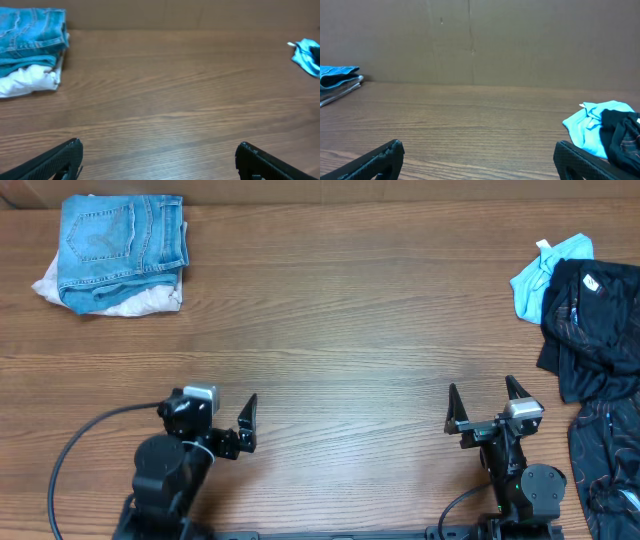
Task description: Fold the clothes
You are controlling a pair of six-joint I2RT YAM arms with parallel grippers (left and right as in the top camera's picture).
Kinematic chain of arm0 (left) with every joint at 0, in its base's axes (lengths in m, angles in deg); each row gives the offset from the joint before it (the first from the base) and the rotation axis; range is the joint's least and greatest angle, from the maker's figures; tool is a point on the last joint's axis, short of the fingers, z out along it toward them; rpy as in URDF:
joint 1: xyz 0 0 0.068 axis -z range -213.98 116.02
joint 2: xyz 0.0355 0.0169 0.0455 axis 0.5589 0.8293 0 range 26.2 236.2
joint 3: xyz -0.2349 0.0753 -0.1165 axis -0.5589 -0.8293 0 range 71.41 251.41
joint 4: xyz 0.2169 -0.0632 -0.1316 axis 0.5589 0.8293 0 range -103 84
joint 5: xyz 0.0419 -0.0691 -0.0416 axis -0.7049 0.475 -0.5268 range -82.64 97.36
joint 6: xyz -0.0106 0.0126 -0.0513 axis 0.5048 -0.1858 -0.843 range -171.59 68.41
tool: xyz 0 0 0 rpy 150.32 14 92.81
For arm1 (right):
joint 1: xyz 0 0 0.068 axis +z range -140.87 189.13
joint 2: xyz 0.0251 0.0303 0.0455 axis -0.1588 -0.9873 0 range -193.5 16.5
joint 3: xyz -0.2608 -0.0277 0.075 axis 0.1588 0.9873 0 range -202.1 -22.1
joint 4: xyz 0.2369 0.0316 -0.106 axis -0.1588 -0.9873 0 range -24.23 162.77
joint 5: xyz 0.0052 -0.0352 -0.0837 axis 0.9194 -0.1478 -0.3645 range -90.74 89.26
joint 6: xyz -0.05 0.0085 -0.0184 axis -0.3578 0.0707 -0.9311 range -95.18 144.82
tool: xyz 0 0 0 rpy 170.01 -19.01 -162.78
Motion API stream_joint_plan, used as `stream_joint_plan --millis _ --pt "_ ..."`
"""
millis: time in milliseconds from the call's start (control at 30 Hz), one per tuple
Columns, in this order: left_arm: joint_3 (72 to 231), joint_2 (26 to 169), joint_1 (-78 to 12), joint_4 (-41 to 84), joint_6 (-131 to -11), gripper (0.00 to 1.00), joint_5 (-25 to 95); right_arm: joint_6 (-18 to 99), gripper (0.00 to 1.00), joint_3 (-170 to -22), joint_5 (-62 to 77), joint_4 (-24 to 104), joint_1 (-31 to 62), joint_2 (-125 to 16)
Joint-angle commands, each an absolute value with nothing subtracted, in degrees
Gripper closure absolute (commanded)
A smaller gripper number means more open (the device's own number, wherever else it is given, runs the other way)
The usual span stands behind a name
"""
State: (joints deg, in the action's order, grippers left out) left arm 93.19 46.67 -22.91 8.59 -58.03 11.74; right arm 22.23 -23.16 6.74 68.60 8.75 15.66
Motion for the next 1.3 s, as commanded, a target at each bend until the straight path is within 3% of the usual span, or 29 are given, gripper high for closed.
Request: stream_joint_plan --millis 0,600,1267 --pt "87.2 41.8 -26.0 5.4 -55.4 0.00 13.4 22.0 0.00 -22.6 6.9 68.8 8.5 16.3" --pt "72.7 34.6 -30.5 -13.4 -53.2 0.00 13.2 22.0 0.00 -22.6 6.9 68.8 8.5 16.3" --pt "71.7 26.4 -35.9 -9.1 -52.2 0.00 13.2 22.0 0.00 -22.6 6.9 68.8 8.5 16.3"
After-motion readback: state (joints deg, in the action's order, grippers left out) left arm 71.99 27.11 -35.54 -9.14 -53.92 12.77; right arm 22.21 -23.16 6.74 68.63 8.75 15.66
